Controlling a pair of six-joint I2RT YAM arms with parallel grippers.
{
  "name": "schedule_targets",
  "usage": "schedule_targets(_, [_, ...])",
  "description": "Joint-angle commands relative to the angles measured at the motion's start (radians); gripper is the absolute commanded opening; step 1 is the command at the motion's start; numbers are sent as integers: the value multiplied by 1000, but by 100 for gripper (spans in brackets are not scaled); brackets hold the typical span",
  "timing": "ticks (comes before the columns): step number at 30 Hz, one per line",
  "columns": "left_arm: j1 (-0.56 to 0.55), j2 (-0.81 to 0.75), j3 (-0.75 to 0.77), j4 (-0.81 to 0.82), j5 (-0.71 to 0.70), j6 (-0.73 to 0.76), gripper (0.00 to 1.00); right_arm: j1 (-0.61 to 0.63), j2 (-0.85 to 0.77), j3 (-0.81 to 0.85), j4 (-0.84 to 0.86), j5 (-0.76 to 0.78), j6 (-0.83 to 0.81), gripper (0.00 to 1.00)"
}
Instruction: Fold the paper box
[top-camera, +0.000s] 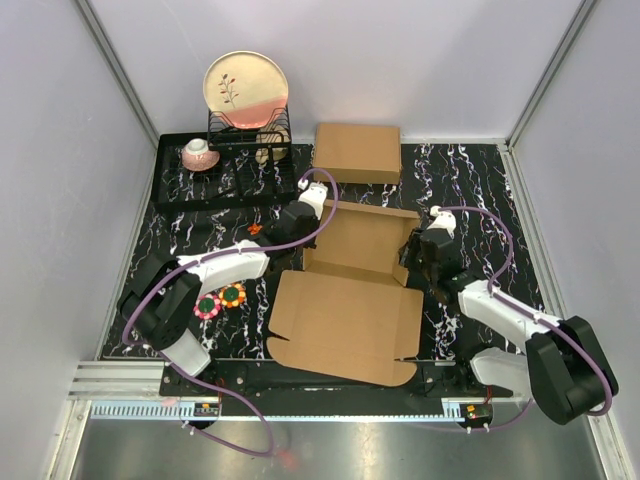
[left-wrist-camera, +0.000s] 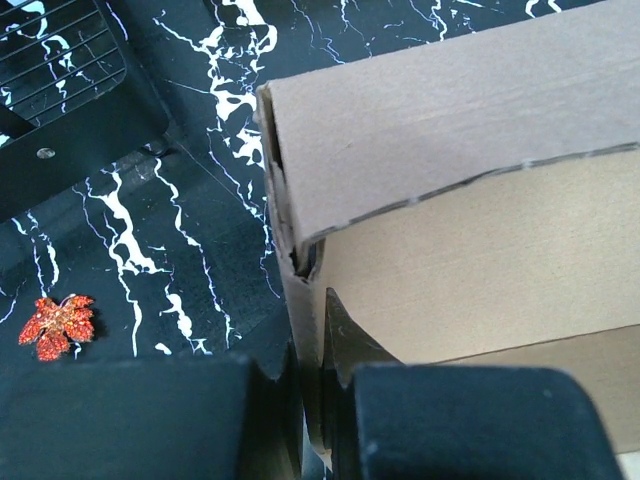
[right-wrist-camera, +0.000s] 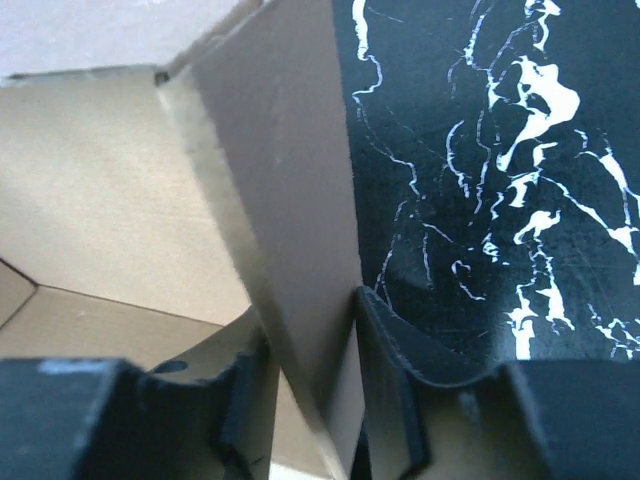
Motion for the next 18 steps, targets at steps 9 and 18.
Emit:
schedule_targets(9, [-20,-35,-4,-8,15,13,0,0,65,76,-51,58,-35,15])
schedule_targets(18, [-41,-29,-8,-18,21,-17,0,2,98,124,-117,118,-35,0])
